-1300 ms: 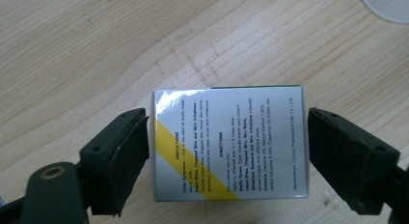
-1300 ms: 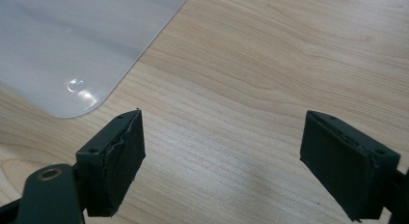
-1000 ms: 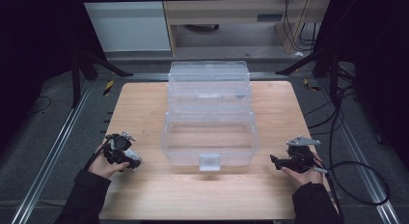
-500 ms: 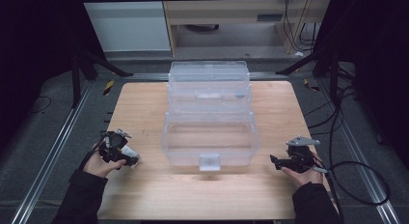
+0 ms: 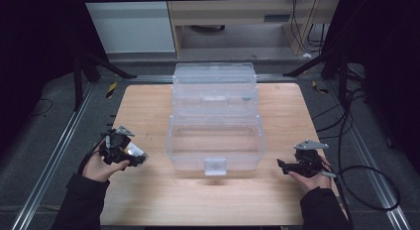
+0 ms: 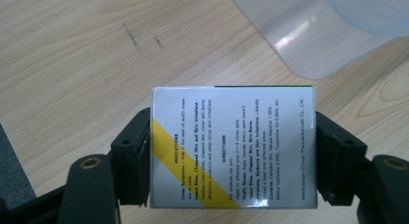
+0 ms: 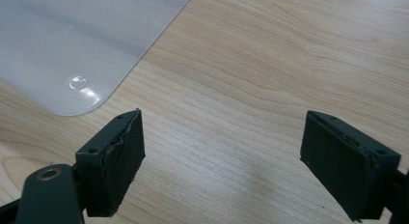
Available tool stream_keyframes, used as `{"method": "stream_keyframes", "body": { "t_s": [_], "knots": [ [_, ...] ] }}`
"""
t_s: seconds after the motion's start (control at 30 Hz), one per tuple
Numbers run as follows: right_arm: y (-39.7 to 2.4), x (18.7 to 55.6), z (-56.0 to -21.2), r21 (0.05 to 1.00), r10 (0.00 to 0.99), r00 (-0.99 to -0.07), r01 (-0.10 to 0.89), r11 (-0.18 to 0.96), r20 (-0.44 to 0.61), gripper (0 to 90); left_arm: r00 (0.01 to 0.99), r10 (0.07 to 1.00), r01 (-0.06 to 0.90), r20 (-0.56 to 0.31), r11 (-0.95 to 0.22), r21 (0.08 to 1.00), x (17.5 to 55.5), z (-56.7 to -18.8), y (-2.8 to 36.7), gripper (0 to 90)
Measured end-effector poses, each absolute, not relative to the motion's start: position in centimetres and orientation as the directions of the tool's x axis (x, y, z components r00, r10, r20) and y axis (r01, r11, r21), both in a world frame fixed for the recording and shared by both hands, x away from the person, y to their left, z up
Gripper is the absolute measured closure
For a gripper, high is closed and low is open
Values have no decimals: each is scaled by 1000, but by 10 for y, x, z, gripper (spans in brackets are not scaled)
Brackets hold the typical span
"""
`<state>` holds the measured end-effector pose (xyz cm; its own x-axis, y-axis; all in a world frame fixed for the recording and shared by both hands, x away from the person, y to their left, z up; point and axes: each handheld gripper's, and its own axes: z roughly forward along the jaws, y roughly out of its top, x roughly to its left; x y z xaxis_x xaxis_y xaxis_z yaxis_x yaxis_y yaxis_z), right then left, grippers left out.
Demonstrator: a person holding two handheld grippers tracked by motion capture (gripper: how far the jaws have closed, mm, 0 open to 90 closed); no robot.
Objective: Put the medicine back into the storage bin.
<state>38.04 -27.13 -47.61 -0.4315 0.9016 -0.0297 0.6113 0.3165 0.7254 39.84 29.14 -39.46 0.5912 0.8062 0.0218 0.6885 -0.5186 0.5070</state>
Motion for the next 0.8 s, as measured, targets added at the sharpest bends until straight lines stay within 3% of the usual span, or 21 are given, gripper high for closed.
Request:
{"method": "stream_keyframes", "body": {
  "t_s": [0.8],
  "knots": [
    [-273,381,-475,733,904,-426,608,305,-22,153,650,759,590,42,-539,601,416,-335,242,289]
  ]
}}
